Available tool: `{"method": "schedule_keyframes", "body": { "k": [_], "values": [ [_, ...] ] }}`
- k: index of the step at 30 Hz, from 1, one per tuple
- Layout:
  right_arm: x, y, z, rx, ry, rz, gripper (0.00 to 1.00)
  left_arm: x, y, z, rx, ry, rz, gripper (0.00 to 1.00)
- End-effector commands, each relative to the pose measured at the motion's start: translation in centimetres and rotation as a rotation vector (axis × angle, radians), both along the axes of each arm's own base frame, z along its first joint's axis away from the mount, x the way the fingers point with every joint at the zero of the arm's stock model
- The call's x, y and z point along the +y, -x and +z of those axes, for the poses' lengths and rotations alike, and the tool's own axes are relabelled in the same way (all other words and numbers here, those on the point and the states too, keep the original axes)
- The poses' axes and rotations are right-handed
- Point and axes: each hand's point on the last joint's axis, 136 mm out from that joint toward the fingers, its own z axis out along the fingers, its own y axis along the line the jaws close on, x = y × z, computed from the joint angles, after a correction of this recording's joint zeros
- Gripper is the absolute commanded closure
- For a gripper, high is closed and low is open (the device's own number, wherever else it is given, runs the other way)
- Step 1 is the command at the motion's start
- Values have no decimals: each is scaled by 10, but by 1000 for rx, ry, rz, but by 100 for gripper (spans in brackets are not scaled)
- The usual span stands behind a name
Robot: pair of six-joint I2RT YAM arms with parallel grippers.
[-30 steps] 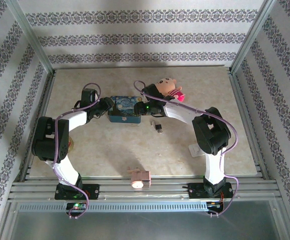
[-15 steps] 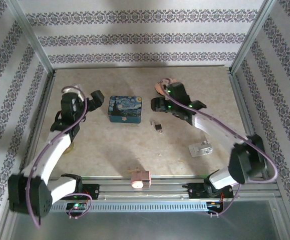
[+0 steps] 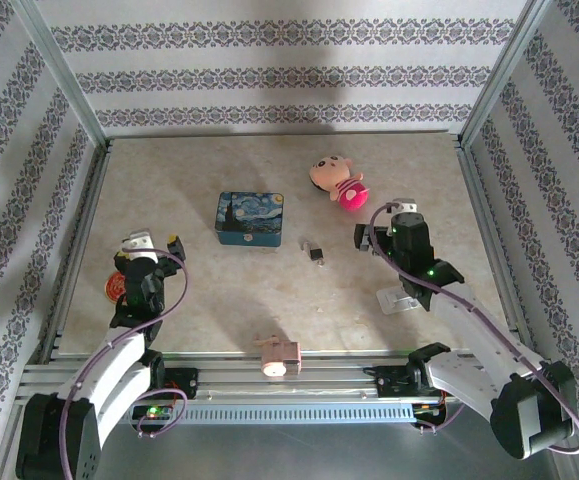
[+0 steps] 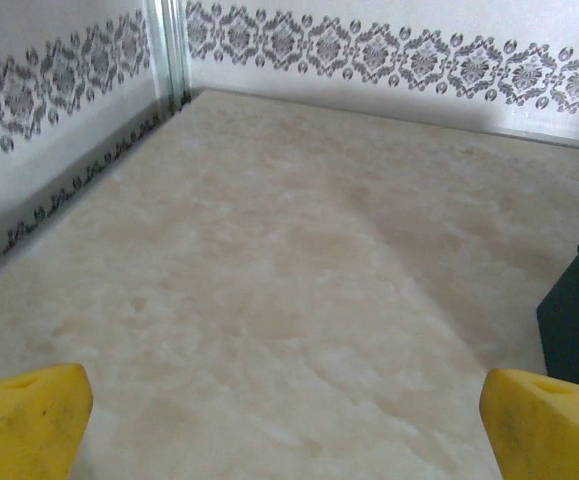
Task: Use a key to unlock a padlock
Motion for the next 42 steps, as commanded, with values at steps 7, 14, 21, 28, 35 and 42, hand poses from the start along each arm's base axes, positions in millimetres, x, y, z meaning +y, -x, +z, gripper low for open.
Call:
{"method": "schedule_keyframes", "body": {
  "k": [7, 14, 21, 28, 35, 42],
  "values": [
    [-31, -12, 6, -268, 219, -40, 2, -15, -43, 11, -68, -128, -129, 1],
    [-44, -18, -13, -321, 242, -15, 2, -15, -64, -14, -29, -77, -183, 1],
    [-57, -31, -24, -331, 216, -22, 2, -28, -82, -42, -5, -21, -305, 1],
    [-58, -46, -33, -342, 171, -3, 2, -40, -98, -54, 76, 16, -410, 1],
    [-55, -66, -58, -349, 119, 19, 2, -37, -98, -54, 78, 14, -388, 1],
    [-75, -80, -61, -276, 70, -66, 2, -37, -98, -54, 79, 11, -392, 1]
  ]
}}
